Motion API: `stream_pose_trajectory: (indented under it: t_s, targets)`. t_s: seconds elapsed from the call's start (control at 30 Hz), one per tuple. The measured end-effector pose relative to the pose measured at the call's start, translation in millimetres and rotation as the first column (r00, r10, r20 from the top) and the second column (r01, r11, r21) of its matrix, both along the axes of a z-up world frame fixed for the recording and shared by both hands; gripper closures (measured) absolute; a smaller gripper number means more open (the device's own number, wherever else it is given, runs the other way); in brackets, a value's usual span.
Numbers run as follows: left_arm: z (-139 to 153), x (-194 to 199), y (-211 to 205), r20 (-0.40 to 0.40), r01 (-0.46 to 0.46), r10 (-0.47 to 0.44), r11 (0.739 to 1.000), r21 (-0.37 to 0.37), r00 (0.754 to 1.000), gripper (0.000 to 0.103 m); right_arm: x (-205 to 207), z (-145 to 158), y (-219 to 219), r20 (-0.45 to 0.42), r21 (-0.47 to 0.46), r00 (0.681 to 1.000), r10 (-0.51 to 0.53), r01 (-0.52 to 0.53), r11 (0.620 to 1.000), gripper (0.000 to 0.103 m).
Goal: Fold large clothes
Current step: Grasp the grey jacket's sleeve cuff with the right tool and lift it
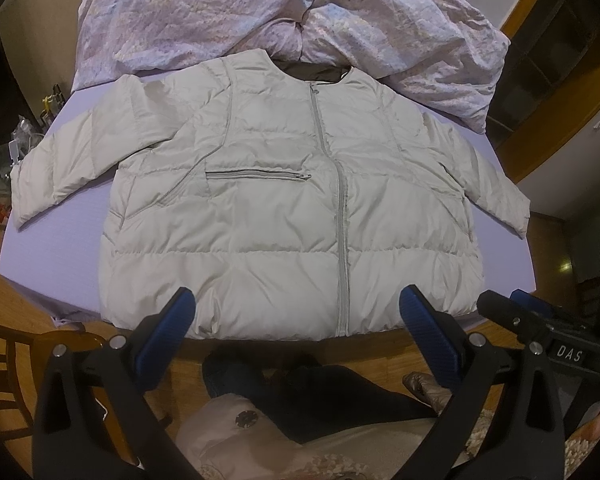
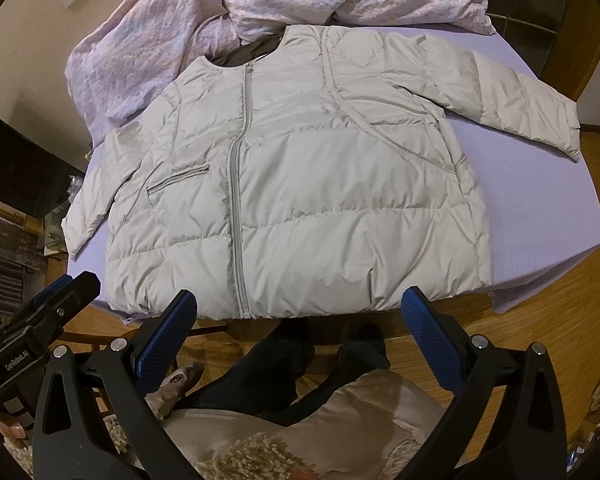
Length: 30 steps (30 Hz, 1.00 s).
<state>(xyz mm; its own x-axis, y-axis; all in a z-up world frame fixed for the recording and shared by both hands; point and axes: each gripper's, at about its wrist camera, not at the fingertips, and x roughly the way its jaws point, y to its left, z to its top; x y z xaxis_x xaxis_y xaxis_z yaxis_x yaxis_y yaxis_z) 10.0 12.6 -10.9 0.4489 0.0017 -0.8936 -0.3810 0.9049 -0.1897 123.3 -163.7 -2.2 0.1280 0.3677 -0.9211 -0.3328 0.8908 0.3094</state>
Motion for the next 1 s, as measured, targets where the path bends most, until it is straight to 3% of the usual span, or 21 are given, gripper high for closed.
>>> stream_pose_trajectory:
  t_s: [0.2,0.37,0.5,0.6,0.73,0.8,0.9,1.0]
  targets:
    - [-4,14,-1,-0.02,-0.005,0.004,1.0,-0.021,1.0,0.002,25,-3,-8,0.001,0.003,0.999,-0.045,0.045,0.999,0.001]
    - [-6,27,-2,-0.025,0.008,-0.01,0.999,-0.049,1.0,0.002,76,-23,-40,-0.03,0.033,0.983,-0.181,0.182,0.983,0.001]
    - [-9,36,-3,-0.032,0.028,-0.031,0.997,-0.066,0.999,0.002,121,-47,-81,-0.003,0.039,0.952,-0.307,0.307,0.951,0.001]
    - [-10,40,-2,-0.039,0.037,-0.04,0.997,-0.07,0.998,0.002,148,-70,-111,-0.064,0.06,0.915,-0.399,0.402,0.913,0.001]
    - [-10,45,-3,-0.045,0.048,-0.051,0.996,-0.07,0.998,0.002,188,-119,-182,-0.236,0.094,0.747,-0.622,0.654,0.751,0.002]
    - [-9,46,-2,-0.045,0.047,-0.05,0.997,-0.067,0.998,0.002,201,-135,-215,-0.263,0.084,0.657,-0.706,0.745,0.662,0.015]
    - [-9,46,-1,-0.052,0.041,-0.044,0.998,-0.056,0.998,0.002,214,-144,-248,-0.232,0.066,0.577,-0.783,0.812,0.579,0.029]
    - [-9,46,2,-0.058,0.035,-0.038,0.998,-0.053,0.998,0.002,223,-150,-269,-0.25,0.077,0.516,-0.82,0.854,0.514,0.035]
